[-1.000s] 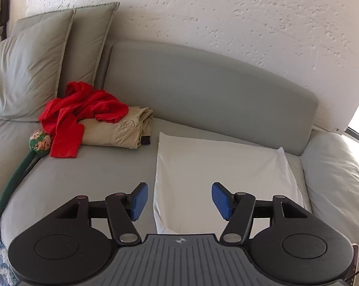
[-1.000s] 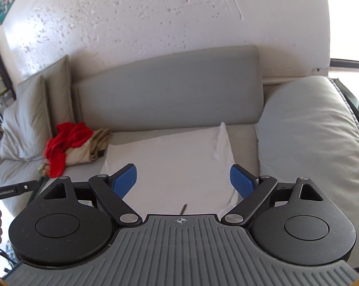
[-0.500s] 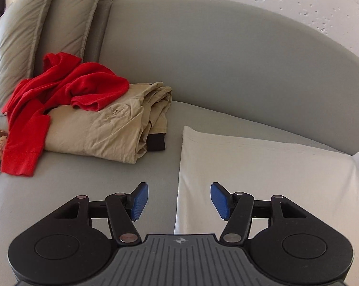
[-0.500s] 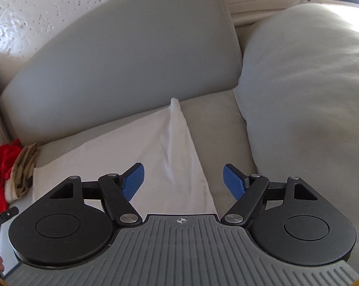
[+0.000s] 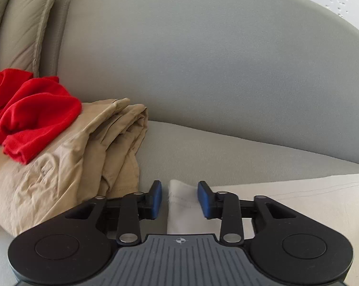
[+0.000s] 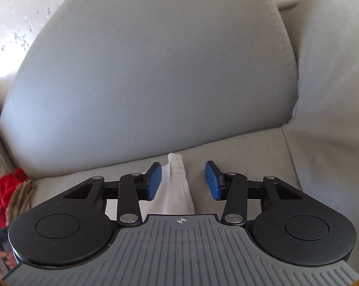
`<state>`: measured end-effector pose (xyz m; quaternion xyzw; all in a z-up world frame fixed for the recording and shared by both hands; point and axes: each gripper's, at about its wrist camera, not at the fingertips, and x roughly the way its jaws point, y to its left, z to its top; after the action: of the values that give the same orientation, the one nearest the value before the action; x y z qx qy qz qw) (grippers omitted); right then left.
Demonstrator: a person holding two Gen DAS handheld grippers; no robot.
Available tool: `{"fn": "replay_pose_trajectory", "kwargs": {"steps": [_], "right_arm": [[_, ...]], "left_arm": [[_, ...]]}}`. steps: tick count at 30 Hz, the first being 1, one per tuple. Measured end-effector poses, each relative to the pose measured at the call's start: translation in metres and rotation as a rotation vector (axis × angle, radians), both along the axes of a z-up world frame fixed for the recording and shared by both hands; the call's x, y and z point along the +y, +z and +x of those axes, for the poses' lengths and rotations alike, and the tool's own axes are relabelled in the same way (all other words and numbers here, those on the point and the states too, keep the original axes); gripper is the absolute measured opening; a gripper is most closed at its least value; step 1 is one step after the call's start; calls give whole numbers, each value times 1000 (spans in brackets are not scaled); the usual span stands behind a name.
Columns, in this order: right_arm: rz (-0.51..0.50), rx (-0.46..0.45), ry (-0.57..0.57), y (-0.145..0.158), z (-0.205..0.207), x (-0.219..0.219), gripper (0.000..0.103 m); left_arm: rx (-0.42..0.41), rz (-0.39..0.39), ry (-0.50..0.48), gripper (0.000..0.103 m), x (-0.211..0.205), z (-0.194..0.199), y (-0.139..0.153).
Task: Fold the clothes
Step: 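Position both grippers at the T-shirt hem edge to grasp it, then close both grippers on the edge of the folded white T-shirt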
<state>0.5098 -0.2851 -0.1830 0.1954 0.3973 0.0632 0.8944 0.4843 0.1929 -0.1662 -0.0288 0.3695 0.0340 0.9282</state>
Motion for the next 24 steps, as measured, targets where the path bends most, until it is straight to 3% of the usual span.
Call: {"fn": "replay_pose_trajectory", "kwargs": {"steps": [1,2,3,5,11,18,21,24], "right_arm": [[-39,-5,10,-1,2,4,29],[-60,-9,15,-1,3,6,10],[-61,-14,21,-1,4,8,5],[-53,-32,25,2,1,11,4],[13,-94,-63,38,-39,8,3],[203,-45,-214,92,-144,-32,2],[264,-17,-267,105,-196,-47,2],[236,23,-286,107,-245,-47,2]], "left_arm": [[-5,16,-10,10,-3,-1,3],[-11,32,-20,3,-6,-2,6],[-16,48,-31,3,-9,-3,9],[-28,78,-50,3,-14,-6,15],[-121,9,-32,3,-4,-49,55],[-227,-263,-37,3,24,-150,105],[-212,-333,-17,3,27,-196,109],[-160,-384,25,3,27,-241,100]]}}
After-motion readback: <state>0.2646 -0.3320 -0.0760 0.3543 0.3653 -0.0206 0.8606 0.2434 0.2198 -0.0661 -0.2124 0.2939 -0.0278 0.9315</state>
